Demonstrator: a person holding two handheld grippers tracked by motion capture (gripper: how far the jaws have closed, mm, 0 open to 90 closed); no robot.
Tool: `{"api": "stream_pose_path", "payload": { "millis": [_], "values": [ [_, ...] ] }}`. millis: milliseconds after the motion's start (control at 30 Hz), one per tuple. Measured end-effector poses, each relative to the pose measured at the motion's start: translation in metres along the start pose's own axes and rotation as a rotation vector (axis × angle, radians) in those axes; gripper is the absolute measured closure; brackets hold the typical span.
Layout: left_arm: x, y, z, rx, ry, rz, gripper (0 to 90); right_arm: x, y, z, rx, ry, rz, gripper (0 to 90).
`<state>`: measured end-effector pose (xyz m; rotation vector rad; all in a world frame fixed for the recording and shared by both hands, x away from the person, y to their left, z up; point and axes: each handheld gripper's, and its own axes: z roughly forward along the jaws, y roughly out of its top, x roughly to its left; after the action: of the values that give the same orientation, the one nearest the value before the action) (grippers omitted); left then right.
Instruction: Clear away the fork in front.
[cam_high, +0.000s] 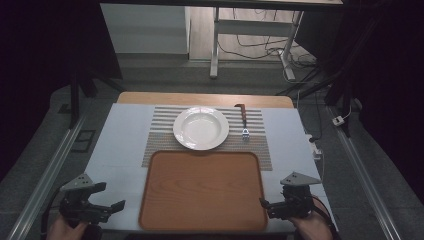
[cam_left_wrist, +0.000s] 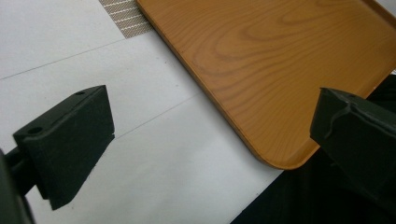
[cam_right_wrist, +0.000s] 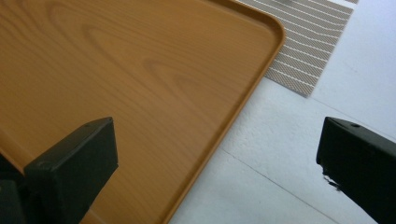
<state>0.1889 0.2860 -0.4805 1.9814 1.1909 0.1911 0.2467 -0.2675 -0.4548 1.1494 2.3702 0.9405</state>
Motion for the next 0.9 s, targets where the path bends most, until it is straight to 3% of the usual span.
{"api": "stream_pose_path", "payload": {
  "millis": [200, 500, 700, 767, 900],
  "values": [
    [0.000, 0.000, 0.000, 0.002, 0.001, 0.000, 0.0, 0.002, 0.003, 0.004, 0.017, 0.025, -0.047, 0.0],
    [-0.001, 0.000, 0.000, 0.005, 0.003, 0.004, 0.0, 0.004, 0.009, 0.011, 0.039, 0.040, -0.069, 0.0],
    [-0.001, 0.000, 0.001, 0.006, 0.004, 0.007, 0.0, 0.010, 0.014, 0.018, 0.070, 0.010, -0.120, 0.0],
    [-0.001, 0.000, 0.001, 0.007, 0.004, 0.007, 0.0, 0.015, 0.017, 0.023, 0.089, 0.000, -0.169, 0.0],
    [-0.001, 0.000, 0.001, 0.008, 0.003, 0.005, 0.0, 0.021, 0.021, 0.029, 0.110, -0.011, -0.217, 0.0]
  ]
}}
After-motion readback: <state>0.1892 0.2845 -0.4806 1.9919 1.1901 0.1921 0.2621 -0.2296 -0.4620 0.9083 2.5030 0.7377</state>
